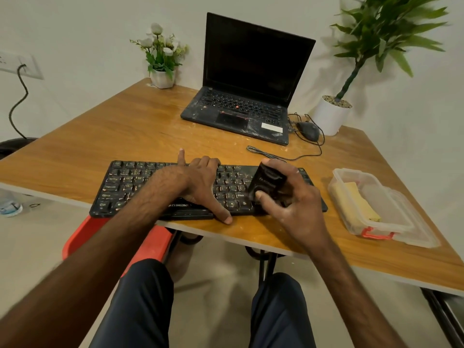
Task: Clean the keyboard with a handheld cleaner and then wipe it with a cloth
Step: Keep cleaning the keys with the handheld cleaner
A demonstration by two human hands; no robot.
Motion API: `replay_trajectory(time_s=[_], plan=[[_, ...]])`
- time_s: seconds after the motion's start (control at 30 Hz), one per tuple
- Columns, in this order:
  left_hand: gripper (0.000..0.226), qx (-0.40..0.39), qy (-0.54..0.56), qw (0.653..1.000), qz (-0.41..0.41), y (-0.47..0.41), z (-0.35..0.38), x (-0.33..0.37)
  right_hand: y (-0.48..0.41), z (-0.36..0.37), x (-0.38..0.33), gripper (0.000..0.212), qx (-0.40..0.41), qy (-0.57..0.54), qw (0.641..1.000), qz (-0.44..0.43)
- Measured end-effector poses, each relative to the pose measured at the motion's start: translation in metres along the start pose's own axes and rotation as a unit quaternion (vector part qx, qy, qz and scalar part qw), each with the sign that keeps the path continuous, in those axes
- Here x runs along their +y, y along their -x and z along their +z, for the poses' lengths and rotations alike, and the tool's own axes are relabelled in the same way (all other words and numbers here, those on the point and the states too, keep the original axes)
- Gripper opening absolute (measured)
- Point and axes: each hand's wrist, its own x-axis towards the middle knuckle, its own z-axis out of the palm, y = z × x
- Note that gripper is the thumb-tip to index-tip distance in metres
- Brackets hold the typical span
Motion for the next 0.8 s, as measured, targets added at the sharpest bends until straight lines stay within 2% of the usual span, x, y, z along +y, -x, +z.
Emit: replay_trajectory(time_s=[0.13,0.27,0.43,0.63,0.8], plan=[[0.144,0.000,0.003,1.000,0.004,-0.001,0.000,-0.001,0.005,0.014,-0.014,0.065,-0.057,0.014,0.995,-0.086],[0.145,0.000,0.007,1.000,-0.001,0.001,0.000,0.001,-0.006,0.003,-0.002,0.064,-0.020,0.040,0.998,-0.040],[0.142,-0.002,0.016,1.000,-0.002,0.000,-0.001,0.001,0.000,0.008,-0.013,0.062,-0.088,0.012,0.995,-0.055],[0.147,-0.007,0.020,1.000,0.001,0.003,0.002,0.000,-0.006,-0.027,-0.002,0.063,-0.083,-0.009,0.996,0.027],[0.143,-0.002,0.015,1.000,0.002,0.003,0.000,0.001,-0.010,0.008,-0.012,0.062,-0.072,-0.048,0.996,0.003]])
